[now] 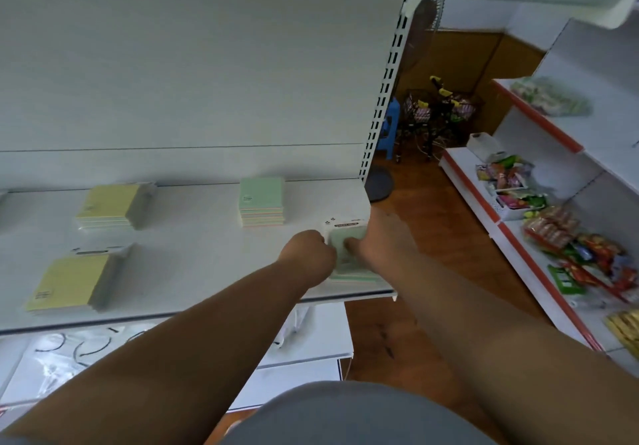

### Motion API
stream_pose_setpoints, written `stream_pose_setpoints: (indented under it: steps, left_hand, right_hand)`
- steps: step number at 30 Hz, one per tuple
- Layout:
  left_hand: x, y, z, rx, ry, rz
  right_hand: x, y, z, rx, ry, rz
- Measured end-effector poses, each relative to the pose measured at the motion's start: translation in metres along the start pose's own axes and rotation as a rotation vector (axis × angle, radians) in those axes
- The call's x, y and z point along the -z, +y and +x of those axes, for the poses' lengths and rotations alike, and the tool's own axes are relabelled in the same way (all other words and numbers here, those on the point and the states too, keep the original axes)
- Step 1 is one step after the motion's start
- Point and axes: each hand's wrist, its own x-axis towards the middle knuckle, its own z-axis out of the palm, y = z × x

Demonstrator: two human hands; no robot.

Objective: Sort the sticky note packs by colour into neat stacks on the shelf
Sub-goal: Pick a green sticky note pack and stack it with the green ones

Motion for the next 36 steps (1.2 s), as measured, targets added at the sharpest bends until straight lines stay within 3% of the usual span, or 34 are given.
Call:
stream_pose_setpoints:
  steps: [3, 12, 20, 24, 29, 36]
  left_hand:
    - [-0.004, 0.007, -0.001, 0.034, 0.053, 0.041]
    - [0.016, -0.032, -0.029, 0.072, 0.182, -0.181]
    - [0.056, -0.096, -0.053, -0.188, 0.499, -0.246]
    - [0.061, -0.121, -0.058, -0.258, 0.434, -0.216]
    - [0.069, -0.118, -0.055, -0.301, 0.242, -0.324]
    - [0.066, -0.131, -0.061, -0.265, 0.207, -0.405]
  right_hand:
    - [-0.009, 0.004, 0.0, -0.105, -0.119, 0.191]
    - [-0.042, -0.02, -0.02, -0.289, -0.094, 0.857]
    - [-0.059, -0.093, -0.043, 0.004, -0.041, 0.957]
    - [-0.078, -0.109, -0.058, 0.072, 0.014, 0.93]
    - [-0.095, -0.112, -0.073, 0.053, -0.062, 0.971]
    - [-0.098, -0.108, -0.083, 0.03, -0.074, 0.886]
